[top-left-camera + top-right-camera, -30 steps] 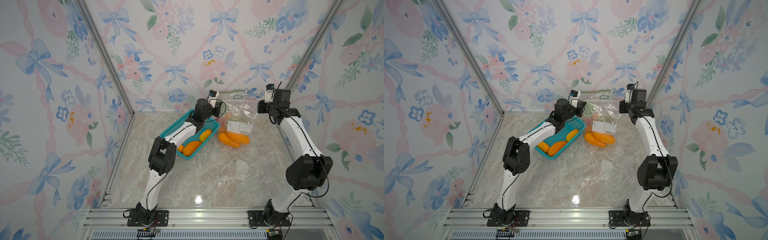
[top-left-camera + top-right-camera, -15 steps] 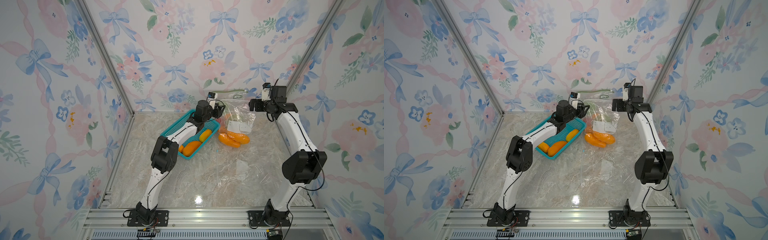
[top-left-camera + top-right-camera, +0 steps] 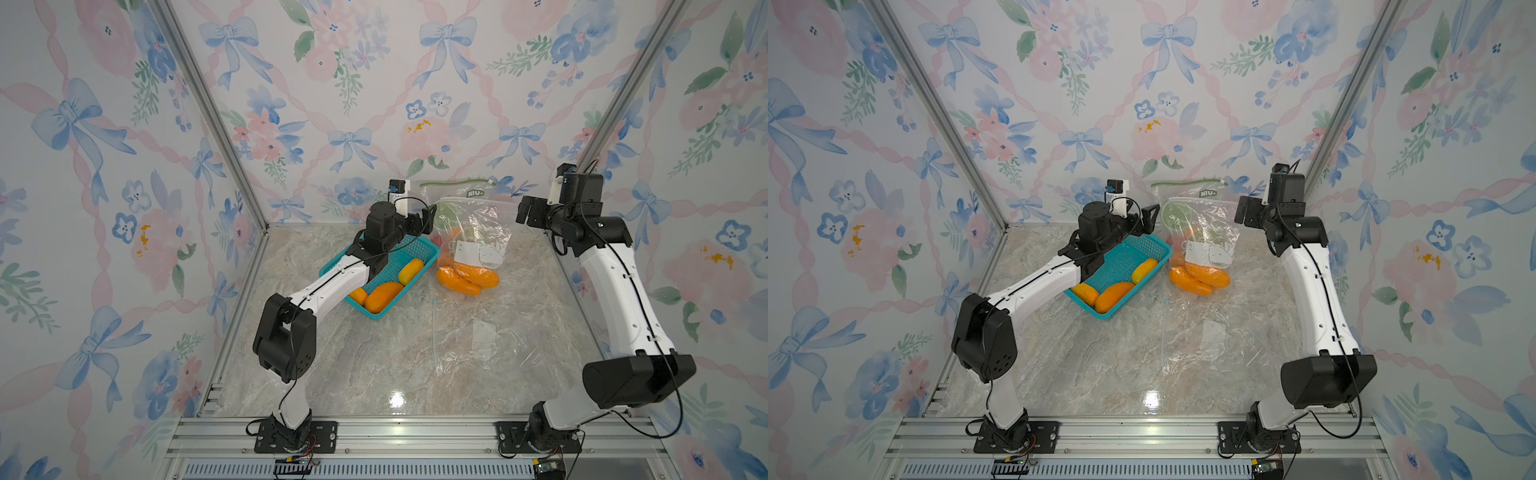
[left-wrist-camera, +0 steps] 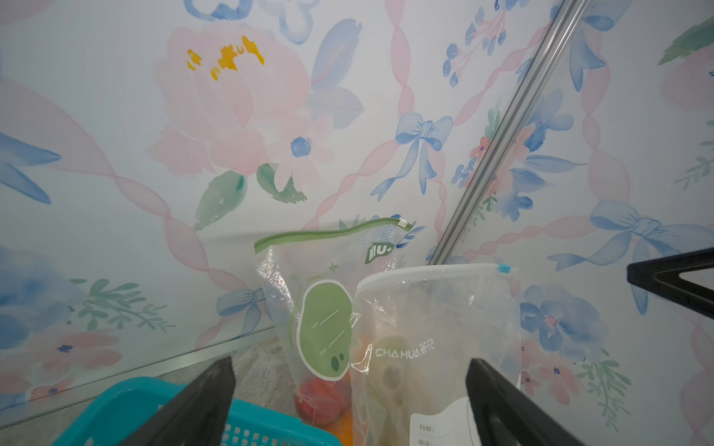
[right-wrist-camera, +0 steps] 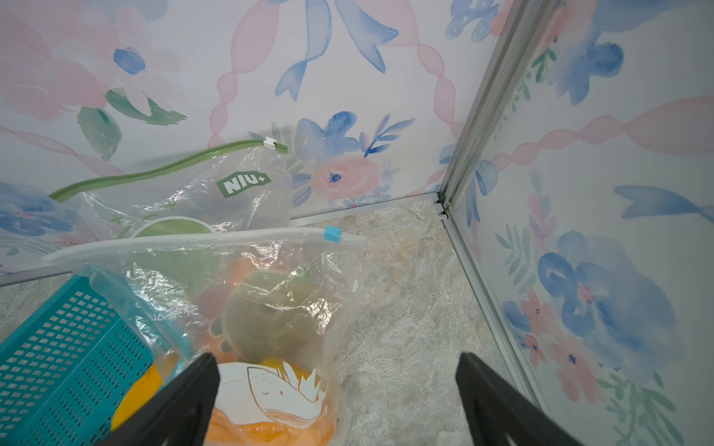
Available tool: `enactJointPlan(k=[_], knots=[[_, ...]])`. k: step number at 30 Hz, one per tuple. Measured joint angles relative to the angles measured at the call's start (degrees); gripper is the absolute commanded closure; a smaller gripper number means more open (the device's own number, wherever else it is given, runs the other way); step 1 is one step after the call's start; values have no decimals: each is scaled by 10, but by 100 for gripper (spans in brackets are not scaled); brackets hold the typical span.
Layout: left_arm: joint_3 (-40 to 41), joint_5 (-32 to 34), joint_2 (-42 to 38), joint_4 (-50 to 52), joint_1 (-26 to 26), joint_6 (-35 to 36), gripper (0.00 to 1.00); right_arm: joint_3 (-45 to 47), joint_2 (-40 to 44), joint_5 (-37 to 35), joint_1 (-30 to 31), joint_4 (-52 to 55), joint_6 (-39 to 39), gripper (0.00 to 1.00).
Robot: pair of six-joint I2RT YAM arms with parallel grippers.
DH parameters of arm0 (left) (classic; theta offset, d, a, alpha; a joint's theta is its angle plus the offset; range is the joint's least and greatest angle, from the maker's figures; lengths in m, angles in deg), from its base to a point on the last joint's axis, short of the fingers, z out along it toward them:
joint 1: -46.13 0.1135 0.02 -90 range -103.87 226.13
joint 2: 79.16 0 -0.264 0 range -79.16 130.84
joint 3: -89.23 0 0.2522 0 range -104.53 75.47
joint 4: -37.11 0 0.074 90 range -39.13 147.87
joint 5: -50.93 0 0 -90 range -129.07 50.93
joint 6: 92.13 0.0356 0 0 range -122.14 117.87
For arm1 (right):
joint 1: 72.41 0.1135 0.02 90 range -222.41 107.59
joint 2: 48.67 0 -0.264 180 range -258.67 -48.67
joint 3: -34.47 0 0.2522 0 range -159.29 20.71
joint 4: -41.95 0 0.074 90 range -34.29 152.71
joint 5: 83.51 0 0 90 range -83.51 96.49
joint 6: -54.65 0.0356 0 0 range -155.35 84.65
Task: Place the mango in a zip-top bag and seal the zipper
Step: Place the zipper food storage bag at the center of the board, then pick up the zipper food storage bag at the center of the board.
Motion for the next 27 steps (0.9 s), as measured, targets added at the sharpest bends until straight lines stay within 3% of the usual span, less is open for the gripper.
enactJointPlan(k=[7, 15, 21, 22, 23, 24, 27], knots=[[205, 91, -185, -54, 24, -2, 2, 113, 108, -89, 111, 44, 49, 1], [362, 173, -338, -70, 32, -26, 2, 250, 156, -163, 313, 99, 156, 4], [436, 224, -405, -74, 33, -55, 2, 323, 104, -162, 438, 103, 262, 10], [445, 235, -414, -74, 34, -59, 2, 325, 88, -156, 449, 101, 272, 16], [457, 247, -422, -76, 35, -66, 2, 325, 65, -148, 461, 96, 286, 28], [467, 259, -428, -77, 37, -71, 2, 325, 43, -140, 468, 90, 293, 32], [490, 282, -438, -76, 44, -84, 2, 325, -23, -116, 478, 73, 310, 29]])
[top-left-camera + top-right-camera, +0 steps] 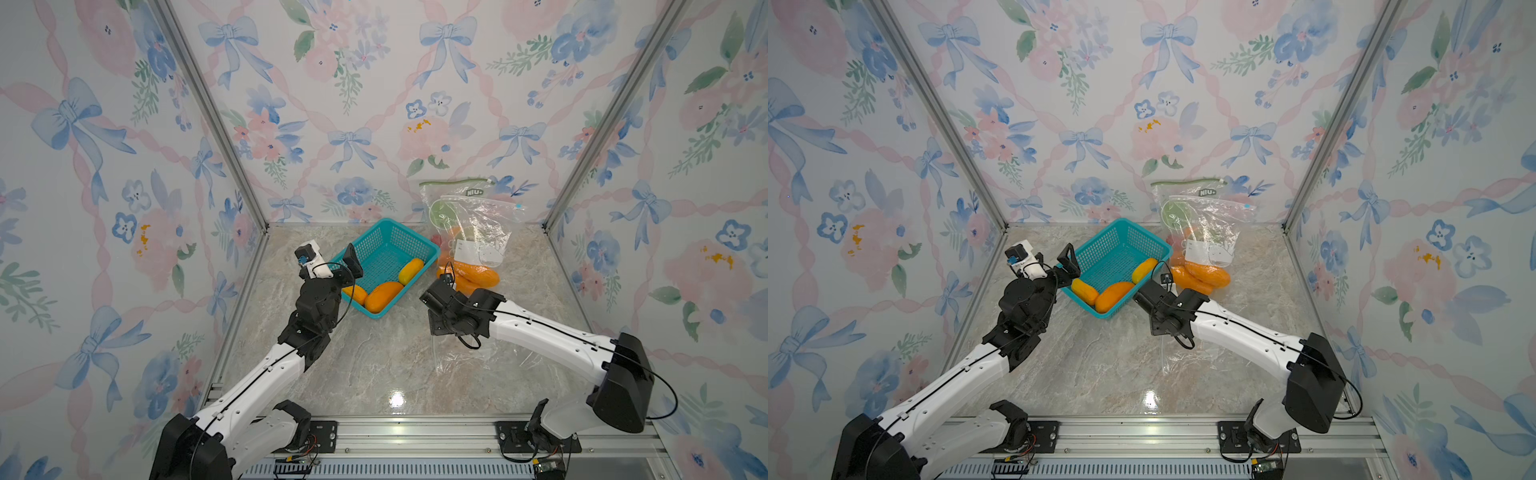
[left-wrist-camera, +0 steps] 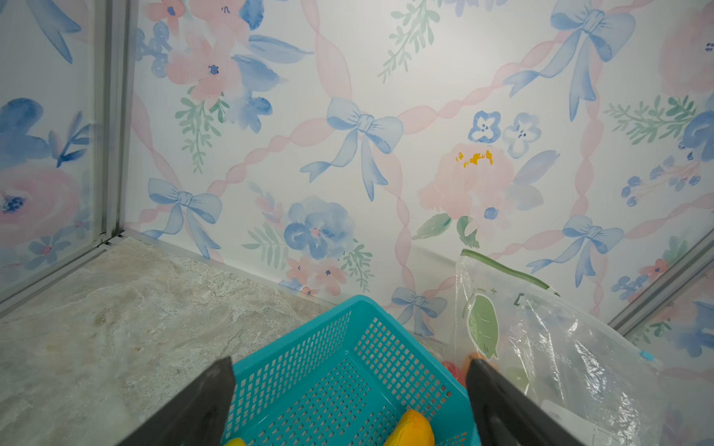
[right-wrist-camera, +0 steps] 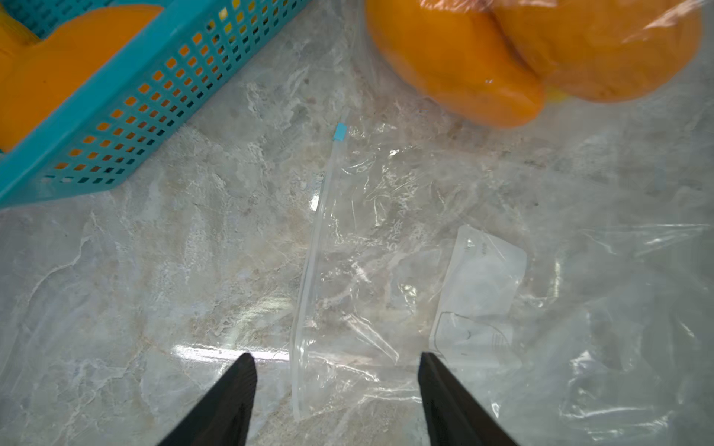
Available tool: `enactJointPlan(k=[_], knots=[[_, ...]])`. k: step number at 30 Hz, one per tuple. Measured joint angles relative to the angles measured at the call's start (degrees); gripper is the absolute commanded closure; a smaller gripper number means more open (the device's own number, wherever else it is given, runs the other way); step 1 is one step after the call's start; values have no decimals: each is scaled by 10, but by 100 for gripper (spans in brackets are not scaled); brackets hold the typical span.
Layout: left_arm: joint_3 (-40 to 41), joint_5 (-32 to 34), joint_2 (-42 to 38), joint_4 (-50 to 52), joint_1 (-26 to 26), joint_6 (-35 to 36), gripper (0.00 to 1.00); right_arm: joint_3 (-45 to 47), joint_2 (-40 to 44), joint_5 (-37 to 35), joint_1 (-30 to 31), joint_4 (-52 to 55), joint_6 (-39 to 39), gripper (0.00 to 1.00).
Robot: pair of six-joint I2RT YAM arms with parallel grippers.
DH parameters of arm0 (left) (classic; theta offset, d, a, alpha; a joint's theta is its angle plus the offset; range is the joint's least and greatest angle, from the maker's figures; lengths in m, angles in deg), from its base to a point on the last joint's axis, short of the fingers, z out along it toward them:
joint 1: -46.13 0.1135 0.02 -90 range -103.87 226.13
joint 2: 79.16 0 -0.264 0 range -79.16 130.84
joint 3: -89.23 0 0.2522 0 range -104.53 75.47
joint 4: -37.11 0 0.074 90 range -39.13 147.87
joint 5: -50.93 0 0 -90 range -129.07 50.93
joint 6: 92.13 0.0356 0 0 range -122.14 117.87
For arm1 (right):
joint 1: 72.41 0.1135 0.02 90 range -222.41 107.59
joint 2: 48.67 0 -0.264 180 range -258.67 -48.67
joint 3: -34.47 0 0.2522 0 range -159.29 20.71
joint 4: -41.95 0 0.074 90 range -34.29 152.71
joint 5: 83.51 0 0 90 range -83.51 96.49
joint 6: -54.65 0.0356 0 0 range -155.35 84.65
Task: Place the mango in a zip-top bag and seal the zipper
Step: Pick up the zipper food storage bag at the center of the board.
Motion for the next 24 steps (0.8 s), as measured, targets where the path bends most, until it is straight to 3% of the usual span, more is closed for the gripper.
enactJointPlan(k=[5, 17, 24], knots=[[9, 15, 0, 2, 3, -9, 2, 2, -69, 36, 0, -17, 12, 35], [9, 22, 23, 2, 7, -13, 2, 66, -138, 117, -21, -94, 38, 54], [9, 22, 32, 2, 7, -13, 2, 73, -138, 125, -31, -121, 43, 79]])
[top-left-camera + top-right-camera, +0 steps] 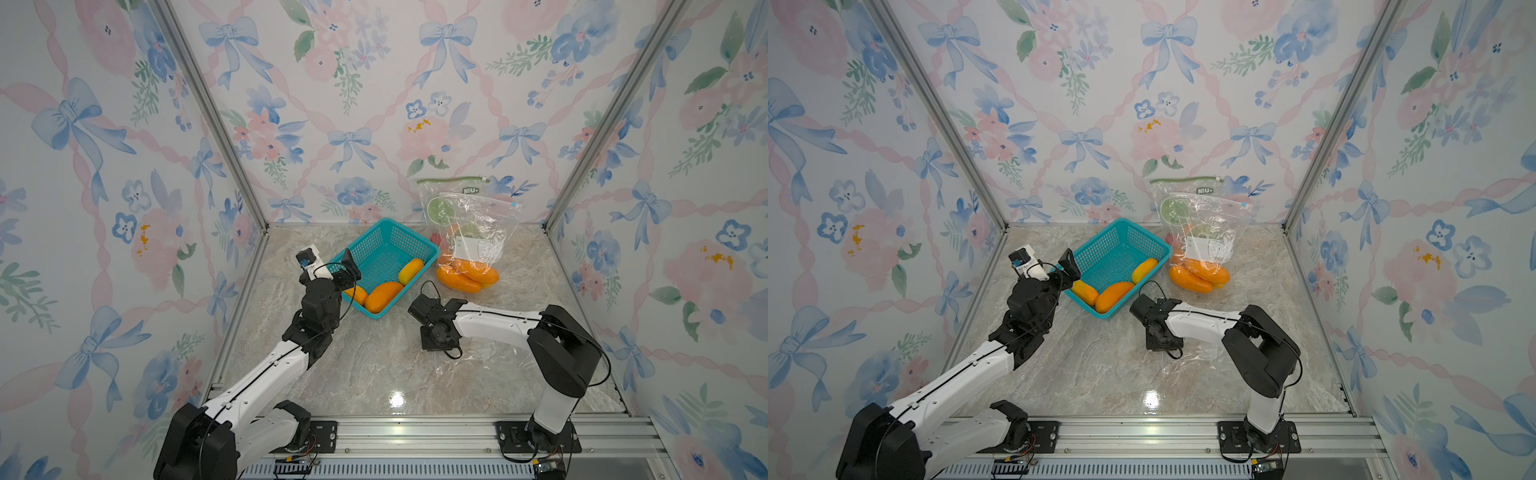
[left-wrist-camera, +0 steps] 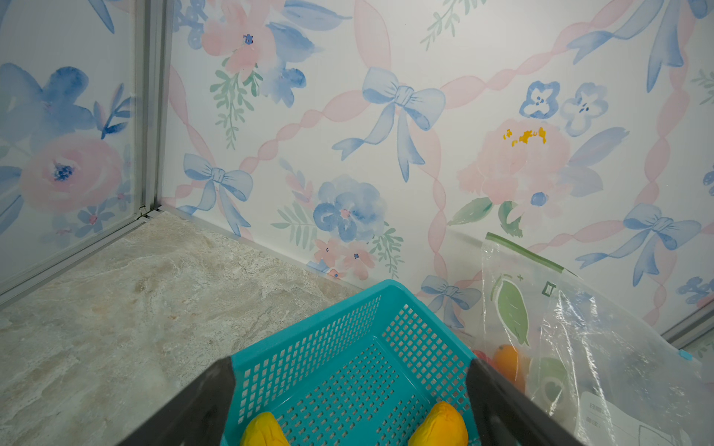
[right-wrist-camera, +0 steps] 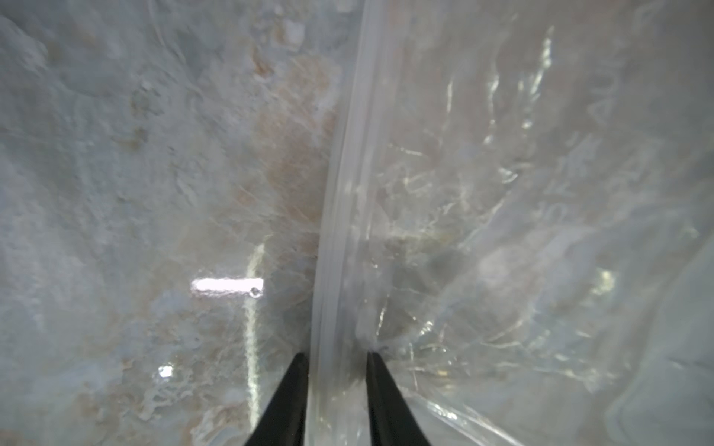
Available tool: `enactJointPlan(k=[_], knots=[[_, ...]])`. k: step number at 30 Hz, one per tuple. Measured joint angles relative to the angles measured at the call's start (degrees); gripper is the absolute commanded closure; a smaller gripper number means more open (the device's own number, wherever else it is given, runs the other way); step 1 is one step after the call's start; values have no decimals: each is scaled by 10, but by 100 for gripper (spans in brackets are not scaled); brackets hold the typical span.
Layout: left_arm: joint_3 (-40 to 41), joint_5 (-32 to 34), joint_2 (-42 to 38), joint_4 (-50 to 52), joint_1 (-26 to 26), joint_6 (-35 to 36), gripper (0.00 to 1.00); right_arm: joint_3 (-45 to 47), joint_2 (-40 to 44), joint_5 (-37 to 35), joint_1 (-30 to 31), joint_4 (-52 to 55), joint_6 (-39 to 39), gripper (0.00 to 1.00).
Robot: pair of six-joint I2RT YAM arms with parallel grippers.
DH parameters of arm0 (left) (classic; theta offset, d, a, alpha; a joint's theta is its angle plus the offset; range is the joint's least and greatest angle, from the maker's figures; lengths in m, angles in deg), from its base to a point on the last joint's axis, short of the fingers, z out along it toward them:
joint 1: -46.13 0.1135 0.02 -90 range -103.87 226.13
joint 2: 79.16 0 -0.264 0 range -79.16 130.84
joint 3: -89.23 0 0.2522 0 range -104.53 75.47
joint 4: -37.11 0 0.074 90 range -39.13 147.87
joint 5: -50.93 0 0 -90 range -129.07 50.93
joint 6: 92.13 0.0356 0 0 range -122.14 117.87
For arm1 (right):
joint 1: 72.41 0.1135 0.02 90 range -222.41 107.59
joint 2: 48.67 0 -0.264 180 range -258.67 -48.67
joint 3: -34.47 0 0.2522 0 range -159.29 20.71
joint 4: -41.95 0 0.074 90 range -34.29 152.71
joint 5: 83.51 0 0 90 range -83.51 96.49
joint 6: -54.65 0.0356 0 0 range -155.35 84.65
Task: Place the mango in a zip-top bag and seal the zipper
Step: Pick up the zipper food storage bag at the center of the board.
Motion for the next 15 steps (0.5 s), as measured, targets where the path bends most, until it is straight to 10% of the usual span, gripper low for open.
enactJointPlan(k=[6, 15], knots=[[0, -3, 4, 0, 0, 0, 2, 7, 7, 1, -1, -8, 2, 100], [0, -55, 6, 1, 0, -1, 2, 16, 66, 1, -4, 1, -5, 100]])
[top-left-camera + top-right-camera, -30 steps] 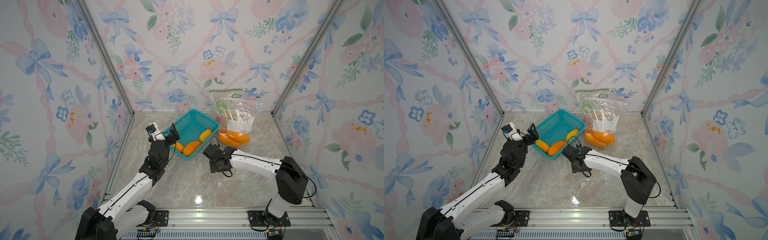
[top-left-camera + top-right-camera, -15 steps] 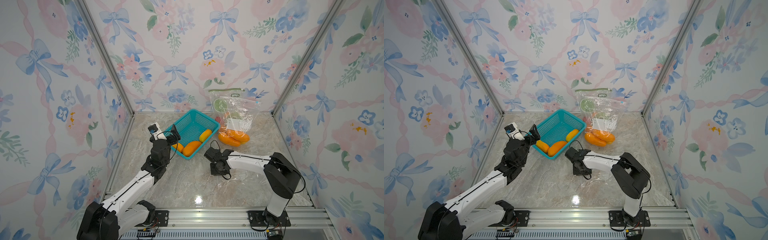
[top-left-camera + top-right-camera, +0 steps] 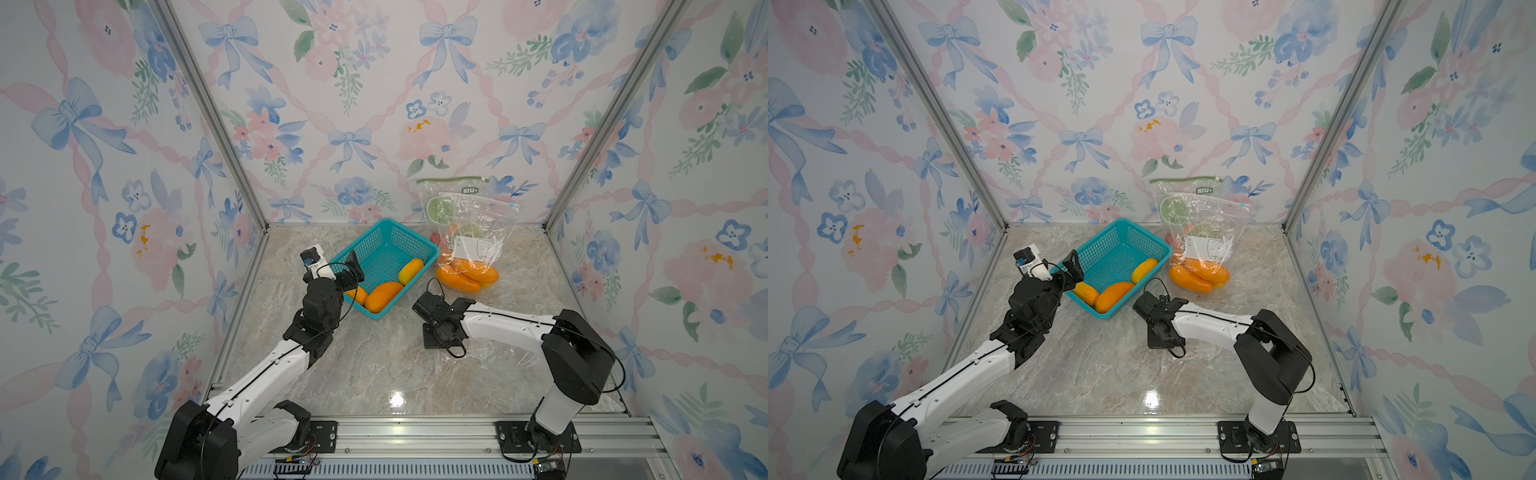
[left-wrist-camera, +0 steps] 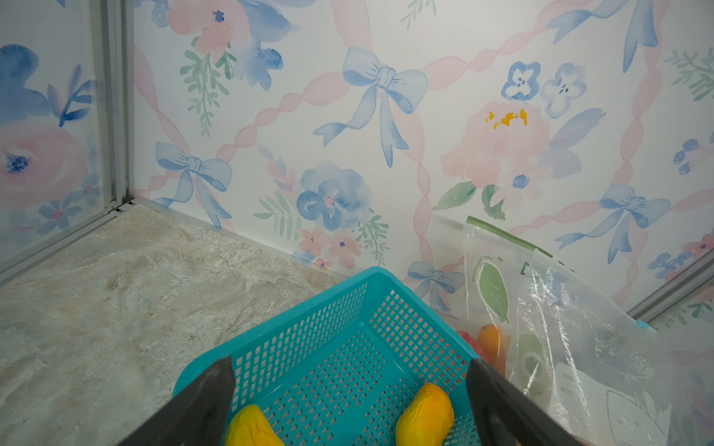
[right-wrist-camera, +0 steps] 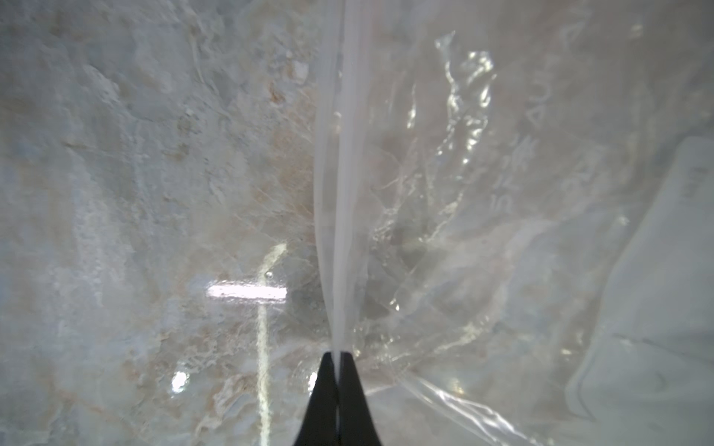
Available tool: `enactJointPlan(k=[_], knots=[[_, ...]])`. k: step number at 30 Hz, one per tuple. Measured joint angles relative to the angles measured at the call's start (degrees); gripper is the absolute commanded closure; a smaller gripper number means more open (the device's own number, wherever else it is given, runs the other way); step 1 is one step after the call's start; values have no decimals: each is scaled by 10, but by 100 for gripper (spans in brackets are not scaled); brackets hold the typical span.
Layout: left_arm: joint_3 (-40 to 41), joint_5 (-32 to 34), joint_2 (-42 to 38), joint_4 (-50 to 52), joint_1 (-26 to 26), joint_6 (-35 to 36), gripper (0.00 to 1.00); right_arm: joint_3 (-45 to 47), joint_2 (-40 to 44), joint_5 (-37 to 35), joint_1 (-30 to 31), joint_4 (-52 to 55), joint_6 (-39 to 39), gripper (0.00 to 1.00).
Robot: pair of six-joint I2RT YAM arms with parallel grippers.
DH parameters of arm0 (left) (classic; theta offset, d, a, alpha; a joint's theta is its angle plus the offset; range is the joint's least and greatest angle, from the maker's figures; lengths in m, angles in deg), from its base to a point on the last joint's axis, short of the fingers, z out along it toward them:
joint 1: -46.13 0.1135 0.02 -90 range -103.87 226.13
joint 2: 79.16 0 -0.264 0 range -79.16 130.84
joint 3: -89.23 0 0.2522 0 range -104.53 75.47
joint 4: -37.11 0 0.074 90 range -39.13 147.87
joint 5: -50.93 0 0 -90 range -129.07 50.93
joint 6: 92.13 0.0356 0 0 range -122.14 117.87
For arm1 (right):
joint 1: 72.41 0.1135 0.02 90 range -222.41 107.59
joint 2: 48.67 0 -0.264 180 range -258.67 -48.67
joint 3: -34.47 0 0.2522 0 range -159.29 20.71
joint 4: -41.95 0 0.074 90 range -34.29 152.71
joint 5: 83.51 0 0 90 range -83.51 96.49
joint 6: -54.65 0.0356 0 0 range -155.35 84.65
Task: Place the mango in a zip-top bag and seal the zipper
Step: Pick up the zipper food storage bag at the center of the board.
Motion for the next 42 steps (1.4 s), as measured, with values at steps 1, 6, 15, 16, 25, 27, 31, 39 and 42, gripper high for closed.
enactJointPlan(k=[1, 6, 15, 16, 25, 27, 31, 39, 42], knots=[[0, -12, 0, 2, 0, -3, 2, 4, 18, -1, 0, 0, -1, 100], [3, -94, -1, 12, 0, -31, 3, 34, 132, -1, -8, -14, -11, 100], [18, -229, -20, 24, -29, -92, 15, 123, 329, 17, -36, -106, -55, 100], [18, -236, -20, 26, -40, -94, 16, 134, 347, 23, -38, -120, -63, 100], [-11, -304, 26, 26, -142, -97, 22, 218, 440, 76, -53, -240, -119, 100], [-20, -320, 41, 25, -150, -97, 23, 218, 440, 85, -58, -255, -125, 100], [-32, -345, 59, 14, -151, -96, 23, 218, 438, 97, -61, -285, -135, 100], [-56, -399, 85, 0, -151, -71, 25, 218, 418, 110, -61, -325, -142, 100], [-66, -413, 97, -3, -151, -68, 25, 218, 418, 113, -61, -335, -146, 100]])
